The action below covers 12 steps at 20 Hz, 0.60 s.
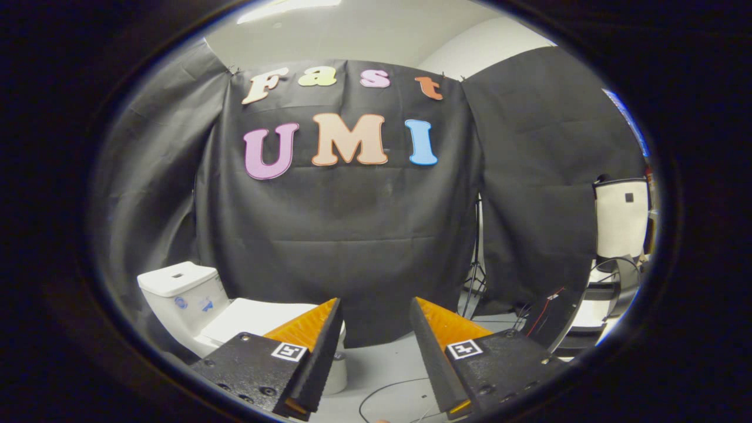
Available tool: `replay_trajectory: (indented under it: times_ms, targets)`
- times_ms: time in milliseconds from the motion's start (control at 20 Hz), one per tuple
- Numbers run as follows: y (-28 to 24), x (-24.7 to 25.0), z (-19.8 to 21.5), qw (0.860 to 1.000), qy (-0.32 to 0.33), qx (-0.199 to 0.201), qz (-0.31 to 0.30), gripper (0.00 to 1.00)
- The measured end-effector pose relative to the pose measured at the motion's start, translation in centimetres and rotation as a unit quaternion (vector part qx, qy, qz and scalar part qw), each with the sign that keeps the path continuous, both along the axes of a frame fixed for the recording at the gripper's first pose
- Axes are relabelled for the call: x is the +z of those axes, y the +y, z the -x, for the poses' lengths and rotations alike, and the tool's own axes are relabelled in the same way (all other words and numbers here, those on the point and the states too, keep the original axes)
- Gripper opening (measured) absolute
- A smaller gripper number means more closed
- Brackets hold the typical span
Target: Open the toilet lid.
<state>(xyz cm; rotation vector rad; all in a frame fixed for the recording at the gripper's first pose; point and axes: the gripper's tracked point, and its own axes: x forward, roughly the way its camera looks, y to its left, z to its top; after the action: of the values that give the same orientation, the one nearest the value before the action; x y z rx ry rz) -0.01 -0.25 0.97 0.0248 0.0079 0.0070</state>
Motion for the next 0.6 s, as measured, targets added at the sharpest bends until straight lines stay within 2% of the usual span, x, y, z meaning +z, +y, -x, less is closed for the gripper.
replay_trajectory:
  times_ms: [600]
  targets:
    - [0.3, -1.3, -0.9, 0.999, 0.014, 0.009, -0.032, 0.72]
